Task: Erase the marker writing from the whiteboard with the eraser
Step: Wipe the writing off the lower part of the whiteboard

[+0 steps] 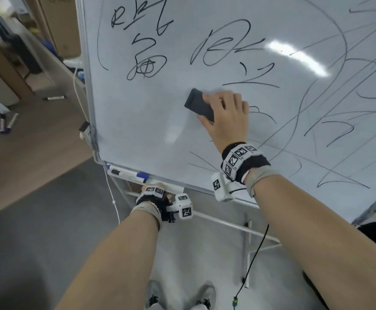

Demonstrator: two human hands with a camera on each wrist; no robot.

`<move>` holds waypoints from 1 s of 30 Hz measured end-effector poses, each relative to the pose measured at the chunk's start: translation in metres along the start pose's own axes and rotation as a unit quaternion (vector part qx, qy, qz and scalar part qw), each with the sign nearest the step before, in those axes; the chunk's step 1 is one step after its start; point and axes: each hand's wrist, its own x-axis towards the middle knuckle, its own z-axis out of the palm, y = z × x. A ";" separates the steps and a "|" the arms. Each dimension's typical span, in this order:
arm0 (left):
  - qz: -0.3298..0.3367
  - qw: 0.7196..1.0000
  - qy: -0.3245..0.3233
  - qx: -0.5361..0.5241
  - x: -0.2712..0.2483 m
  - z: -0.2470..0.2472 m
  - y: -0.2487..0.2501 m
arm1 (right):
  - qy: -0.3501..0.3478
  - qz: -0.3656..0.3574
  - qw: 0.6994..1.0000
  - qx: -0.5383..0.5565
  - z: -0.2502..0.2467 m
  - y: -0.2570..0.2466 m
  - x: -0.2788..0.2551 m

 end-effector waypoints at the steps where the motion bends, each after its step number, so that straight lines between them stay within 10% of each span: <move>1: -0.012 0.999 -0.002 0.050 -0.007 -0.003 0.003 | 0.004 -0.006 1.000 -0.001 0.001 0.001 0.003; 6: 0.079 0.945 0.013 0.317 -0.015 -0.011 0.005 | -0.071 -0.085 0.994 0.026 0.025 -0.012 -0.032; 20: 0.131 0.904 -0.054 0.404 0.019 -0.011 0.018 | -0.016 0.027 0.999 0.025 0.010 0.033 -0.025; 30: 0.063 0.960 -0.024 0.272 0.000 -0.024 0.025 | -0.184 -0.067 0.979 0.048 0.047 -0.001 -0.092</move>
